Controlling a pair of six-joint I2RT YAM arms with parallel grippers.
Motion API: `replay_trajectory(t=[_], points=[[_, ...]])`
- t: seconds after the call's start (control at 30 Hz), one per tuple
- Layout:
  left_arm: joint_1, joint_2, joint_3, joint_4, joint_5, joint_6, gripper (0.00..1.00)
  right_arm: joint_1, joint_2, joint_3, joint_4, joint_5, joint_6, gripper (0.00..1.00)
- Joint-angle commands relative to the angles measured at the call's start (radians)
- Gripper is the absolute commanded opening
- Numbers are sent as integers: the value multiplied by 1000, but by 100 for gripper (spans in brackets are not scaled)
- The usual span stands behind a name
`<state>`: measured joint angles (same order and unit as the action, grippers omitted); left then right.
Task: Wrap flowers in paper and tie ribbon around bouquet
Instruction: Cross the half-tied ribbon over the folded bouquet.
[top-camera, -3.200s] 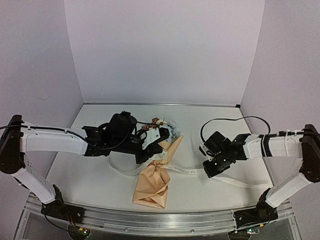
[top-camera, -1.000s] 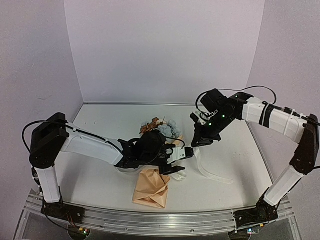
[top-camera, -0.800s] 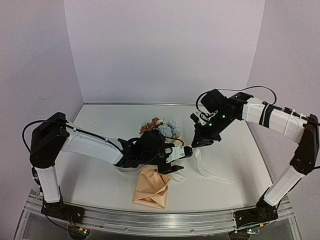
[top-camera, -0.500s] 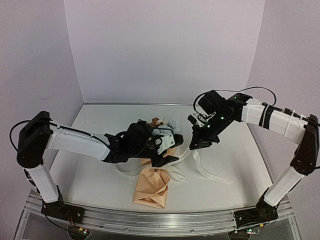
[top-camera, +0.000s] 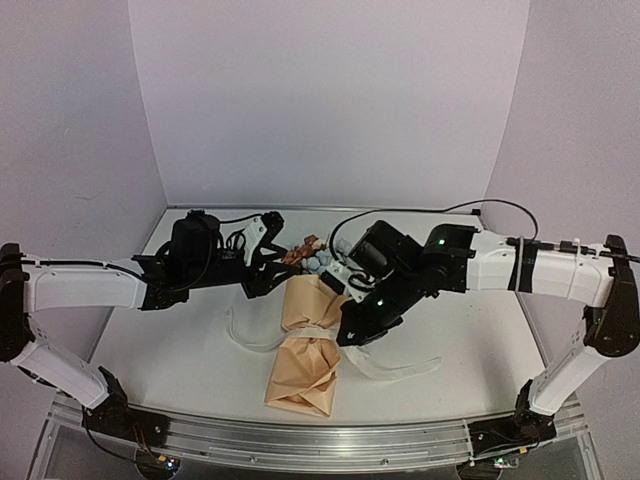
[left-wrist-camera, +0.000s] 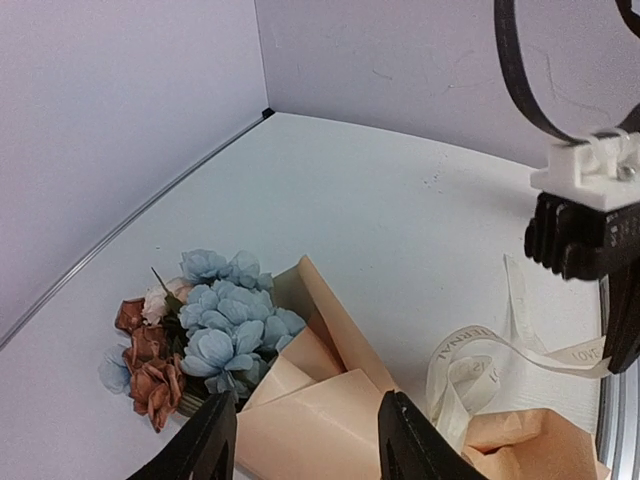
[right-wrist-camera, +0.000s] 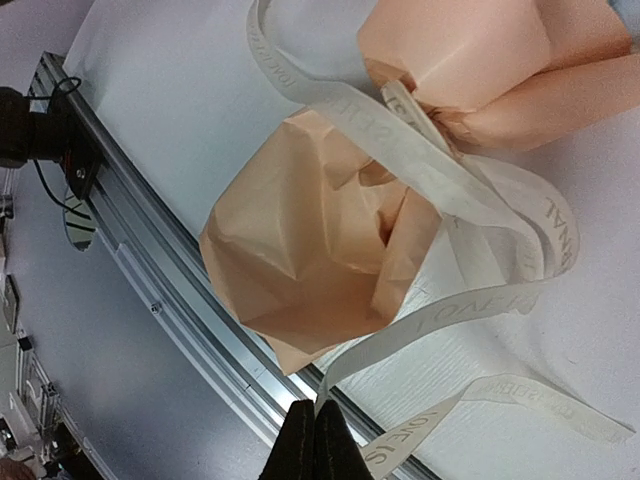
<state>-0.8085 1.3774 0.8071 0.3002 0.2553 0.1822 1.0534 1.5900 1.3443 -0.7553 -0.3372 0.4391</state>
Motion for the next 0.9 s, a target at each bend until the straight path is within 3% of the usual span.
replay_trajectory(t=[0.0, 0.2, 0.27, 0.4, 0.47, 0.67, 0.87], points=[[3, -51, -15, -41, 18, -24, 49, 53, 62, -2, 45, 17, -31, 0], [3, -49, -17, -59, 29, -22, 50, 90, 107, -44, 65, 15, -34, 4], [3, -33, -1, -79, 41, -21, 50, 95, 104, -63, 65, 29, -46, 16], [3, -18, 12, -79, 60, -23, 49, 96, 71, -93, 53, 47, -68, 49], [3, -13, 16, -79, 65, -24, 49, 96, 47, -113, 42, 70, -83, 54], [3, -3, 37, -97, 74, -18, 49, 76, -69, -240, 50, 187, -208, 62], [3, 22, 72, -120, 94, -13, 49, -9, -180, -424, 208, 265, -280, 64]])
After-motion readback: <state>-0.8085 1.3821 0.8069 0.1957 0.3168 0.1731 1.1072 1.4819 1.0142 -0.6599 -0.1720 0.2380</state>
